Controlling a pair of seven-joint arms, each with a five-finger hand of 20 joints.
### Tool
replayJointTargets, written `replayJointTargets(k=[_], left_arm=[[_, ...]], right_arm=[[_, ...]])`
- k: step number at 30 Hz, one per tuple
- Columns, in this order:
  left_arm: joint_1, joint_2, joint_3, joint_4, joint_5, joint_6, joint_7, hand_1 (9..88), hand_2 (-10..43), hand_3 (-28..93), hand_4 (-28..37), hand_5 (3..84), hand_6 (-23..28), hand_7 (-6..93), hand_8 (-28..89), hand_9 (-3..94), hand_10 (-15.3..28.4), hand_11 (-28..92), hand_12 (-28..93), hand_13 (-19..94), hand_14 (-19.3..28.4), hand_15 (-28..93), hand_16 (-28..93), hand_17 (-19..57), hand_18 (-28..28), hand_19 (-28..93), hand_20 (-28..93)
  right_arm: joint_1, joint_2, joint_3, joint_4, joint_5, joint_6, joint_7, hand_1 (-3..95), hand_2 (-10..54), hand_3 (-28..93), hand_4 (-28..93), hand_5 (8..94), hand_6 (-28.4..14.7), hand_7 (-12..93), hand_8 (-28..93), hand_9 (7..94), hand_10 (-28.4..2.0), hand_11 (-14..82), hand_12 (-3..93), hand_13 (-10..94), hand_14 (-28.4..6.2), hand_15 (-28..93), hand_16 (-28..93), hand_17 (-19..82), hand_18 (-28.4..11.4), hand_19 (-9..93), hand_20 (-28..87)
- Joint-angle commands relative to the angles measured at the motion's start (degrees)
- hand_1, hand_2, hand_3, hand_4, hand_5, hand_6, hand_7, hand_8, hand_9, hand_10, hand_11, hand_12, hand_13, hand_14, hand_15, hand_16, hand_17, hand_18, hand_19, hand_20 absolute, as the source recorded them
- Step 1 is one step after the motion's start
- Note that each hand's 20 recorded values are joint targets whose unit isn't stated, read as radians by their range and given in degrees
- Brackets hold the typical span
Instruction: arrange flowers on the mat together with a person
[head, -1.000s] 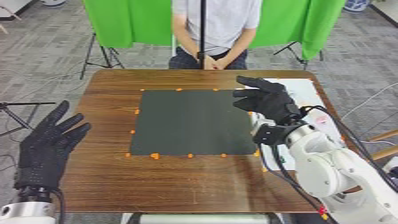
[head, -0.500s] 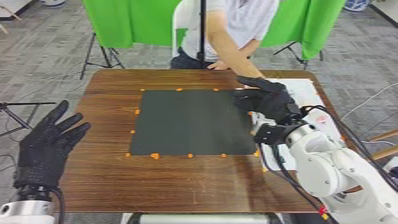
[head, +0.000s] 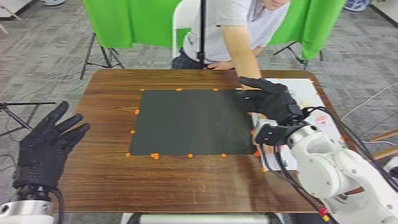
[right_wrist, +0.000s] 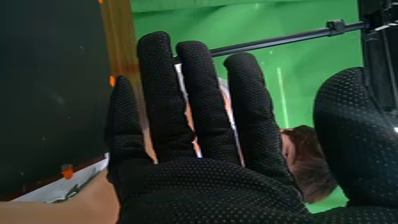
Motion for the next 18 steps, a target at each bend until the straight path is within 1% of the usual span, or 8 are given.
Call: replayJointTargets(k=[1,3,4,5,6,7,12,18], left_arm=[[0.14,-0.76,0.08,-0.09,0.65,-0.54,-0.91,21.9,8.7,75,-26.3,30.3,5.4,13.2,-9,30.6,16.1,22,13,21,21.6,49,-5,-9.7,19.2,40,18],[0.18,-0.82,0.03,-0.08,0.66,-0.70,-0.98,21.9,8.7,75,-26.3,30.4,5.5,13.2,-9,30.6,16.1,22,13,21,21.6,49,-5,-9.7,19.2,40,18],[0.43,-0.60,0.07,-0.13,0.47,-0.42,-0.45,21.9,8.7,75,-26.3,30.3,5.5,13.2,-9,30.6,16.1,22,13,21,21.6,49,-5,-9.7,19.1,40,18],[0.38,-0.94,-0.03,-0.16,0.69,-0.60,-1.06,21.9,8.7,75,-26.3,30.3,5.5,13.2,-9,30.6,16.1,22,13,21,21.6,49,-5,-9.7,19.1,40,18],[0.34,-0.88,0.01,-0.12,0.54,-0.56,-0.83,21.9,8.7,75,-26.3,30.3,5.4,13.2,-9,30.6,16.1,22,13,21,21.6,49,-5,-9.7,19.1,40,18],[0.43,-1.05,-0.11,-0.22,0.72,-0.68,-1.12,22.0,8.7,75,-26.3,30.4,5.5,13.1,-9,30.6,16.1,22,13,21,21.6,49,-5,-9.7,19.2,40,18],[0.12,-1.42,-0.16,-0.17,0.99,-0.75,-1.48,22.0,8.7,75,-26.3,30.4,5.5,13.1,-9,30.6,16.1,22,13,21,21.6,49,-5,-9.7,19.1,40,18],[0.39,-1.16,-0.08,-0.19,0.79,-0.63,-1.09,22.0,8.7,75,-26.3,30.4,5.5,13.1,-9,30.6,16.2,22,13,21,21.7,49,-5,-9.7,19.2,40,18]], right_arm=[[-0.32,-0.48,0.28,-0.55,-0.74,0.08,0.23,19.2,7.1,81,-24,53.0,-1.4,14,-12,56.3,-17.1,17.7,14.9,44,-18.6,52,11,4,-24.2,52,14],[-0.28,-0.30,0.21,-0.59,-0.43,0.27,0.08,19.2,7.1,82,-24,53.0,-1.4,14,-12,56.2,-17.1,17.6,14.9,44,-18.6,52,11,4,-24.2,52,14],[-0.13,-0.42,0.17,-0.49,-0.65,0.05,0.13,19.2,7.1,82,-24,53.0,-1.4,14,-12,56.2,-17.1,17.6,14.9,44,-18.6,52,11,4,-24.3,52,14],[-0.57,-0.50,0.48,-0.61,-0.71,-0.01,0.31,19.1,7.1,82,-24,53.0,-1.3,14,-12,56.2,-17.1,17.6,14.9,44,-18.6,52,11,4,-24.2,52,14],[-0.42,-0.46,0.36,-0.55,-0.56,0.04,0.13,19.1,7.1,82,-24,53.0,-1.3,14,-12,56.2,-17.0,17.6,14.9,44,-18.5,52,11,4,-24.2,52,14],[-0.67,-0.58,0.59,-0.61,-0.68,0.00,0.33,19.1,7.1,82,-24,53.1,-1.3,14,-12,56.2,-17.1,17.6,14.9,44,-18.5,52,11,4,-24.2,52,14],[-0.57,-0.78,0.70,-0.56,-0.89,-0.07,0.55,19.2,7.1,82,-24,53.1,-1.3,14,-12,56.2,-17.2,17.6,14.9,44,-18.5,51,11,4,-24.3,52,14],[-0.64,-0.82,0.72,-0.56,-0.85,-0.22,0.51,19.2,7.1,81,-24,53.1,-1.4,14,-12,56.2,-17.1,17.5,14.9,44,-18.6,52,11,4,-24.2,52,14]])
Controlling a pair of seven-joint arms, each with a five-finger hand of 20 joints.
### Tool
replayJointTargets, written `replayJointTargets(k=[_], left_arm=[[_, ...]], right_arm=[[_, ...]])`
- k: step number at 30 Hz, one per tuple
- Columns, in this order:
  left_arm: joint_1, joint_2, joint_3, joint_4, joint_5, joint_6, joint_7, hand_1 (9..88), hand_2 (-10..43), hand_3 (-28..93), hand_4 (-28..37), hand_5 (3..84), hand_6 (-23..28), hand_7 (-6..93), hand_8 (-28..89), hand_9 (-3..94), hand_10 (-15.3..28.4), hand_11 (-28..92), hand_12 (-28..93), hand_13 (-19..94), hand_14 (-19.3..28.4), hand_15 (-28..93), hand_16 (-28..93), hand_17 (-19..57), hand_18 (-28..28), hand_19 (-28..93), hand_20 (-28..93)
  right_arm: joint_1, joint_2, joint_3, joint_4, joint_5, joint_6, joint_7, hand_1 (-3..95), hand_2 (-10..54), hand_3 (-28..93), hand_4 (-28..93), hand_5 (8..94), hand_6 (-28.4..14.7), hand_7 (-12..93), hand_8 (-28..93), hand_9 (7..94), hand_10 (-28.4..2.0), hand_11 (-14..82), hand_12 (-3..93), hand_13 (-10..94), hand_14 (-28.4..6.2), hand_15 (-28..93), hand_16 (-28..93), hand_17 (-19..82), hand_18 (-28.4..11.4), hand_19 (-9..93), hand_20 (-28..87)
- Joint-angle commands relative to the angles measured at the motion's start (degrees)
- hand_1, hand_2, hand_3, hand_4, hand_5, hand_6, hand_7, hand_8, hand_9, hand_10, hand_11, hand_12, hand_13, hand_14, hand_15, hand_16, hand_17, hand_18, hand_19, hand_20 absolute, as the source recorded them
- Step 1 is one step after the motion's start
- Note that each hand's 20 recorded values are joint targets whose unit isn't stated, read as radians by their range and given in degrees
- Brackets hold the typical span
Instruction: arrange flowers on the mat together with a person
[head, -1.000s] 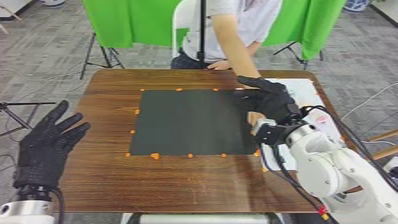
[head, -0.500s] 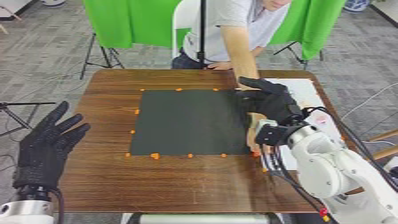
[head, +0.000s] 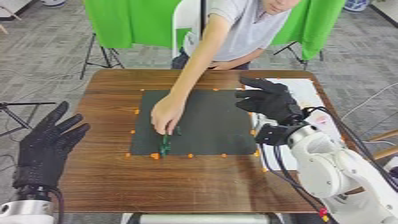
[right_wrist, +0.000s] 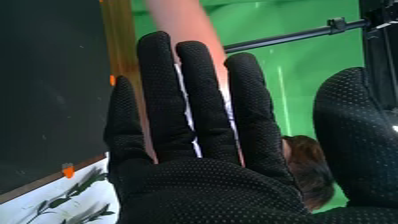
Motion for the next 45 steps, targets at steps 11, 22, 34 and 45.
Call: replayJointTargets(k=[11,22,34,45], left_arm=[[1.13,0.33,0.27,-0.05,-0.26,-0.37,0.71,22.0,8.7,75,-26.3,30.4,5.4,13.1,-9,30.7,16.2,22,13,21,21.7,49,-5,-9.8,19.1,40,18],[1.22,0.67,0.18,-0.05,-0.42,-0.19,0.65,22.0,8.8,75,-26.3,30.4,5.5,13.1,-9,30.6,16.2,22,13,21,21.7,49,-5,-9.7,19.1,40,18],[1.40,1.67,0.25,0.04,-1.21,0.08,1.36,22.0,8.8,75,-26.3,30.4,5.5,12.9,-9,30.6,16.1,22,13,21,21.7,49,-5,-9.7,19.1,40,18],[2.74,2.26,-0.07,-0.36,-1.77,0.85,3.13,21.9,8.7,75,-26.3,30.5,5.5,13.0,-9,30.7,16.1,22,13,21,21.7,49,-5,-9.7,19.1,40,18]], right_arm=[[-0.21,-0.17,0.03,-0.56,-0.55,-0.25,0.11,19.3,7.2,81,-24,53.2,-1.5,14,-12,56.2,-17.1,17.6,14.9,44,-18.6,52,11,4,-24.3,52,14],[-0.64,-0.24,0.52,-0.70,-0.86,-0.57,0.51,19.3,7.2,81,-24,53.1,-1.5,14,-12,56.3,-17.2,17.5,14.9,44,-18.6,52,11,4,-24.4,52,14],[-0.58,-0.07,0.59,-0.80,-1.14,-0.57,0.86,19.3,7.2,81,-24,53.1,-1.5,14,-12,56.3,-17.3,17.6,14.9,44,-18.8,52,11,4,-24.7,53,14],[-0.46,1.81,1.67,-2.46,-5.29,1.84,2.33,19.5,7.3,81,-24,52.8,-1.9,14,-12,56.2,-17.7,17.6,14.8,45,-18.9,52,11,6,-24.9,55,15]])
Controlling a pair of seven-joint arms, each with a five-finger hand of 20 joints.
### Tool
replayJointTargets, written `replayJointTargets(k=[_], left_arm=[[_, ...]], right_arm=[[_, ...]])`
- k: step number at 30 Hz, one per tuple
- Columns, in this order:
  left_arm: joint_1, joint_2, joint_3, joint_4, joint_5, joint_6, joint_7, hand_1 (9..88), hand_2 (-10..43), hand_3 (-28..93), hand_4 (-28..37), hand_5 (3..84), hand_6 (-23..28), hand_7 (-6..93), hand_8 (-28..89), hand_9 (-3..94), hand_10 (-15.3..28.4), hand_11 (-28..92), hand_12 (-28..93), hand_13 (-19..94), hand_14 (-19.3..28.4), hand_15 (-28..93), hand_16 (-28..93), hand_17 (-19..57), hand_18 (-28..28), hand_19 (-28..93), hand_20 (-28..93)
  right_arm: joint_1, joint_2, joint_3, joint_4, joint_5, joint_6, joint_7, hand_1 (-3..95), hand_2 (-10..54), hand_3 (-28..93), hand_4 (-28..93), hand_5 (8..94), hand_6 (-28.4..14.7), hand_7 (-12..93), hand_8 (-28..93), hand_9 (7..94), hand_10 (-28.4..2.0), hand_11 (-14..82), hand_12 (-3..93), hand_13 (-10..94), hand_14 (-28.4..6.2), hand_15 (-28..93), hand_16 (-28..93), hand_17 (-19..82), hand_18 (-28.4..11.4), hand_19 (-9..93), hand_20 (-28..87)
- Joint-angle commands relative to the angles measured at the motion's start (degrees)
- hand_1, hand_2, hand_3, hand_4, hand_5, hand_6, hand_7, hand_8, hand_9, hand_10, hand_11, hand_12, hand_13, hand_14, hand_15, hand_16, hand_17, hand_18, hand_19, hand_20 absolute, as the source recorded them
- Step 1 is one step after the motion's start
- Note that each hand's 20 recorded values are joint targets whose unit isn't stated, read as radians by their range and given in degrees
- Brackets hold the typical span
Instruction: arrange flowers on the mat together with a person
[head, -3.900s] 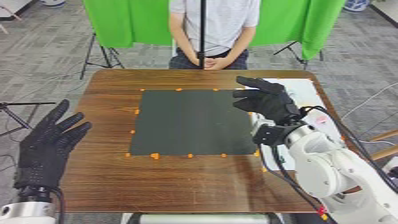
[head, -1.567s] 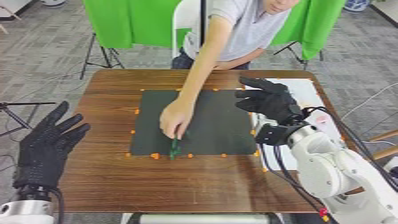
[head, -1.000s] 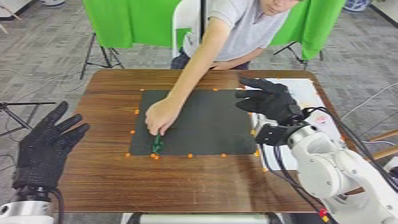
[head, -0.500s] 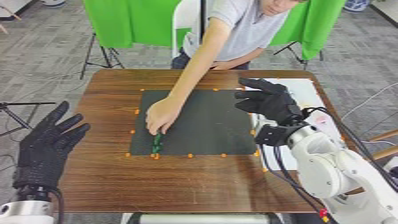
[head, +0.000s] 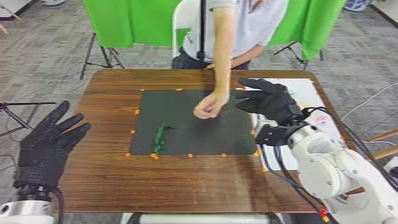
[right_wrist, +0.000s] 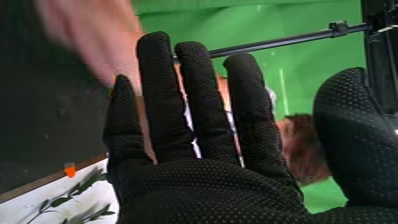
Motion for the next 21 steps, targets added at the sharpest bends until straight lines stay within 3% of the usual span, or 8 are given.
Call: replayJointTargets(k=[1,6,12,15,16,21], left_arm=[[2.12,0.65,-0.14,-0.36,-0.95,0.81,1.59,22.0,8.8,75,-26.3,30.5,5.5,13.0,-9,30.7,16.2,22,13,22,21.7,49,-5,-9.7,19.2,40,18],[1.89,0.30,-0.24,-0.43,-0.50,0.63,1.04,22.0,8.8,75,-26.3,30.4,5.5,13.0,-9,30.7,16.2,22,13,22,21.8,49,-5,-9.7,19.1,40,18],[2.56,0.65,-0.52,-0.64,-0.66,0.88,1.95,21.9,8.8,75,-26.3,30.5,5.5,13.0,-9,30.7,16.2,22,13,22,21.7,49,-5,-9.7,19.1,40,18],[2.65,0.48,-0.64,-0.66,-0.56,0.72,1.79,21.9,8.8,75,-26.3,30.5,5.5,13.2,-9,30.7,16.2,22,13,22,21.7,49,-5,-9.8,19.2,40,18],[2.76,0.59,-0.65,-0.69,-0.59,0.80,1.93,21.9,8.8,75,-26.3,30.5,5.5,13.2,-9,30.7,16.1,22,13,21,21.7,49,-5,-9.8,19.2,40,18],[2.88,0.67,-0.97,-0.71,-0.61,0.75,2.28,22.0,8.8,75,-26.3,30.5,5.5,13.1,-9,30.7,16.2,22,13,22,21.8,49,-5,-9.7,19.2,40,18]], right_arm=[[-0.37,1.85,1.71,-2.41,-4.94,2.38,1.45,19.5,7.3,81,-24,52.7,-2.1,14,-12,56.0,-17.8,17.5,14.9,45,-19.0,52,11,6,-25.0,56,15],[-0.99,2.29,2.62,-4.73,-13.78,6.49,7.59,19.7,7.3,81,-24,52.6,-2.4,13,-12,55.8,-18.4,17.4,14.8,45,-19.5,53,11,8,-25.9,58,16],[-3.17,3.01,4.57,-7.65,-25.07,9.70,16.89,21.3,6.6,79,-23,52.3,-3.5,13,-11,55.3,-19.3,17.3,14.7,48,-20.1,55,10,13,-27.7,63,16],[-3.86,3.73,5.02,-8.81,-32.16,11.10,22.57,22.4,6.0,78,-23,52.2,-4.3,13,-11,55.3,-19.9,17.6,14.6,49,-20.4,56,10,14,-28.1,65,16],[0.65,3.37,1.13,-8.21,-36.63,12.71,27.40,22.7,5.8,77,-22,52.3,-4.4,12,-11,55.3,-20.2,17.7,14.4,49,-20.5,57,8,15,-28.2,67,14],[-1.63,5.42,2.25,-9.79,-50.92,11.45,37.73,25.2,4.1,76,-21,53.1,-5.5,12,-11,56.6,-21.2,18.1,14.2,53,-21.0,59,8,20,-28.3,74,8]])
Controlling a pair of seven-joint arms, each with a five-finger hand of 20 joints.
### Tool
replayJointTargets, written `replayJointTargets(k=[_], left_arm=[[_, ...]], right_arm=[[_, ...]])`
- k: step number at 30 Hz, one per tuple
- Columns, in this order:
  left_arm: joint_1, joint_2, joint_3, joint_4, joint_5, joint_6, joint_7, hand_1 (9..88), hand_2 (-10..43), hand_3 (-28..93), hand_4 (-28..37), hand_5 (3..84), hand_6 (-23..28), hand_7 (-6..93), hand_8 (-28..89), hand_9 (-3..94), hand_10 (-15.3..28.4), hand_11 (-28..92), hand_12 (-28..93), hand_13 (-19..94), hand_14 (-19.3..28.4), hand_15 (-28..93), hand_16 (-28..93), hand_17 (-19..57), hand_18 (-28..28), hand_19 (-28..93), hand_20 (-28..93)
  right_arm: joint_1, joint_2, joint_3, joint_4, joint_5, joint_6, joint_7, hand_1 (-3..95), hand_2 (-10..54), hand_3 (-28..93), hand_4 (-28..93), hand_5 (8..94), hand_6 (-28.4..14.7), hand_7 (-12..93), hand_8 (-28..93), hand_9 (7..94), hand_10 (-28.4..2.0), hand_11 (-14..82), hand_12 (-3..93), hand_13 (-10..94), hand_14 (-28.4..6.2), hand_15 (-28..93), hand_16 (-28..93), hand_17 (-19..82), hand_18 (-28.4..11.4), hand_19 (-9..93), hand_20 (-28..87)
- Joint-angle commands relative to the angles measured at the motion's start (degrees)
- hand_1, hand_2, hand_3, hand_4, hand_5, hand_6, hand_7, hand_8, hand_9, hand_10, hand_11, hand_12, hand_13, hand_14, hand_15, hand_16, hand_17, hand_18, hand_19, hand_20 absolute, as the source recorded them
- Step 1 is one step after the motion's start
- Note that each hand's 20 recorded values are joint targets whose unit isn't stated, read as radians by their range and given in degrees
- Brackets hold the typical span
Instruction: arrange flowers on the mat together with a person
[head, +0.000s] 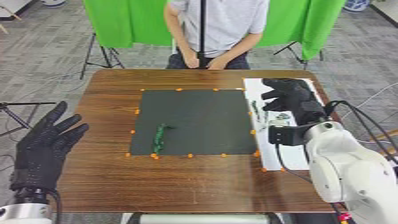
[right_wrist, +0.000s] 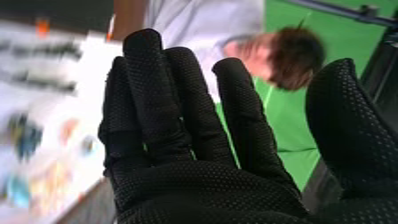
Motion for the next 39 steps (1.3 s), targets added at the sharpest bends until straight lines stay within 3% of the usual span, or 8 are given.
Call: replayJointTargets(k=[1,7,13,22,24,34,39], left_arm=[[1.14,-0.03,-0.46,-0.25,-0.03,0.37,0.36,22.0,8.8,74,-26.4,30.4,5.5,13.1,-9,30.7,16.2,22,13,22,21.7,49,-5,-9.7,19.2,40,18],[1.15,0.20,-0.43,-0.25,-0.13,0.37,0.89,22.0,8.8,75,-26.3,30.5,5.5,13.1,-9,30.8,16.2,22,13,22,21.8,49,-5,-9.7,19.1,40,18],[1.05,0.56,-0.39,-0.13,-0.17,0.22,1.30,21.9,8.8,75,-26.3,30.5,5.5,13.1,-9,30.9,16.2,22,13,22,21.8,49,-5,-9.7,19.2,40,18],[1.26,1.49,-0.39,0.00,-0.61,0.29,2.46,21.9,8.8,75,-26.3,30.6,5.5,13.1,-9,31.0,16.2,22,13,22,21.7,49,-5,-9.7,19.2,40,18],[0.86,1.33,-0.35,0.09,-0.43,0.16,2.03,21.9,8.8,75,-26.3,30.5,5.5,13.1,-9,31.0,16.2,22,13,22,21.7,49,-5,-9.8,19.2,40,18],[0.67,0.87,-0.79,0.02,0.20,-0.38,0.96,21.9,8.8,75,-26.3,30.6,5.6,13.0,-9,31.0,16.2,22,13,22,21.8,49,-5,-9.7,19.2,40,18],[0.92,1.38,-0.68,0.06,-0.18,-0.15,1.79,22.0,8.7,75,-26.3,30.5,5.6,13.0,-9,31.0,16.2,22,13,22,21.8,49,-5,-9.7,19.2,40,18]], right_arm=[[0.68,3.09,-1.80,-1.71,-20.94,0.89,15.93,25.5,3.9,75,-21,53.2,-5.7,12,-11,56.8,-21.3,18.2,14.2,54,-21.0,59,8,20,-28.3,75,7],[-2.41,5.83,-1.73,-1.45,-34.76,-1.27,25.95,27.7,2.3,74,-20,54.6,-6.6,12,-11,59.1,-21.8,18.9,14.3,57,-20.9,60,8,25,-28.4,81,-2],[-4.46,6.76,-1.13,-0.64,-44.77,-10.55,35.74,29.1,1.2,72,-20,55.3,-7.8,11,-10,61.2,-22.9,19.4,14.4,60,-20.7,62,8,27,-28.4,86,-11],[-5.72,6.88,-0.20,1.32,-48.67,-18.68,42.84,31.6,0.2,70,-19,56.1,-9.1,9,-10,63.9,-23.4,21.6,15.3,64,-19.8,63,9,31,-28.4,88,-15],[-6.36,6.53,0.60,1.43,-49.04,-20.51,43.90,31.9,0.1,69,-19,56.4,-9.3,9,-10,64.9,-23.8,22.2,15.6,65,-19.4,64,10,31,-28.4,90,-20],[-10.19,6.04,4.39,2.18,-47.81,-29.50,47.73,33.9,-1.1,67,-18,55.2,-9.9,7,-9,66.4,-24.5,23.4,16.4,66,-19.1,67,11,32,-28.4,91,-22],[-11.60,6.07,5.89,2.71,-45.56,-32.66,47.26,36.0,-2.3,65,-18,54.6,-9.7,6,-9,65.8,-24.8,22.1,16.2,65,-19.4,66,11,33,-28.4,90,-24]])
